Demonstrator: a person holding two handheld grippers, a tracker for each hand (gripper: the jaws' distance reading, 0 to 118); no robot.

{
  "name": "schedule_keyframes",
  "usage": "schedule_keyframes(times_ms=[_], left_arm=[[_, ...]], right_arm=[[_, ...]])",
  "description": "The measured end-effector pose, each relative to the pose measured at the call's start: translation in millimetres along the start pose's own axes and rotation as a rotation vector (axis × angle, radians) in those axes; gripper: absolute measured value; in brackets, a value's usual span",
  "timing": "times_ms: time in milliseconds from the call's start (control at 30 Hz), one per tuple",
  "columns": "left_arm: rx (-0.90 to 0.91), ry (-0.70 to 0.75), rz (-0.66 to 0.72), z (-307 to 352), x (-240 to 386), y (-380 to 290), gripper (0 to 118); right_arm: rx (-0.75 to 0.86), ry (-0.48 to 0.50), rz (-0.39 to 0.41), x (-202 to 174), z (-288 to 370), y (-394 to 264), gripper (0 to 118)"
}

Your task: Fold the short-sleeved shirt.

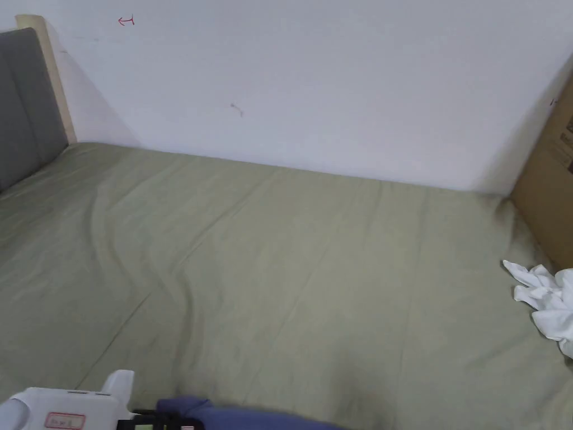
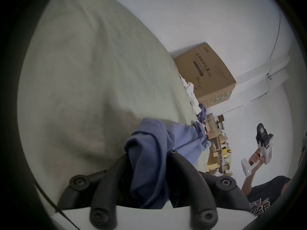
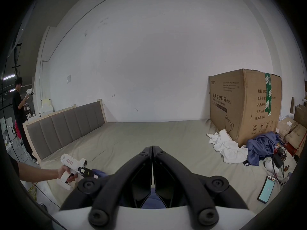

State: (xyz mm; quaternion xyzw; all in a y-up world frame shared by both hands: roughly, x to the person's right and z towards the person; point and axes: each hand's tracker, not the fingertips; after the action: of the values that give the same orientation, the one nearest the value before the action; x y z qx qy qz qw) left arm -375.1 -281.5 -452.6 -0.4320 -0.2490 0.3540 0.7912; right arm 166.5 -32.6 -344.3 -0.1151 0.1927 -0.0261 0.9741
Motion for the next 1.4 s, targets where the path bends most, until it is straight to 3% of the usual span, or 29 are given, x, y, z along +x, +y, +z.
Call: schedule_keyframes(times_ms=[133, 233, 400, 467, 567, 633, 800, 967, 1033, 1167, 1300, 1400], left_arm=[[-0.022, 0.138, -0.063, 48.2, -5.9, 11.2, 20], [-0.024, 0.240, -0.029, 97.5, 7.6, 14.7, 20], [-0.185, 0.582, -0.175, 138.1, 73.7, 15.9, 20], [-0.183, 0.722, 0.085, 128.6, 89.6, 17.7, 20], [-0.046, 0.563, -0.092, 105.0, 132.5, 13.8, 20], [-0.058, 0.583, -0.021, 76.9, 143.1, 18.4, 21], [-0.150, 0.526, -0.108, -29.3, 198.4, 1.0, 21], [-0.223, 0.487, -0.101, -120.4, 184.8, -15.4, 23], [-0.243, 0.512, -0.090, -144.7, 175.9, -23.7, 31], [-0.163, 0.501, -0.046, -143.6, 173.9, -24.2, 57], [-0.015, 0.416, -0.064, -80.5, 204.8, -17.8, 96], [0.176, 0.448, -0.105, -30.5, 225.3, -18.5, 104]], right_arm=[[-0.006, 0.006, -0.004, 1.2, 9.9, -0.5, 0], [0.000, 0.010, -0.013, 2.0, 18.3, 0.9, 0], [0.011, 0.012, -0.010, 4.8, 34.3, 1.9, 0], [0.010, 0.012, -0.002, 5.2, 37.7, 1.4, 0], [-0.002, 0.023, -0.021, 7.0, 39.2, -2.6, 0], [-0.021, 0.029, -0.035, 9.4, 40.8, -4.4, 0], [-0.047, 0.021, -0.058, 19.1, 51.5, -8.9, 0], [-0.067, -0.017, -0.050, 30.1, 62.5, -12.1, 0], [-0.078, -0.029, -0.049, 34.3, 65.6, -13.2, 0], [-0.090, -0.051, -0.053, 40.7, 69.8, -17.6, 0], [-0.092, -0.058, -0.062, 44.5, 72.3, -21.0, 0], [-0.095, -0.061, -0.072, 47.1, 71.1, -23.9, 0]])
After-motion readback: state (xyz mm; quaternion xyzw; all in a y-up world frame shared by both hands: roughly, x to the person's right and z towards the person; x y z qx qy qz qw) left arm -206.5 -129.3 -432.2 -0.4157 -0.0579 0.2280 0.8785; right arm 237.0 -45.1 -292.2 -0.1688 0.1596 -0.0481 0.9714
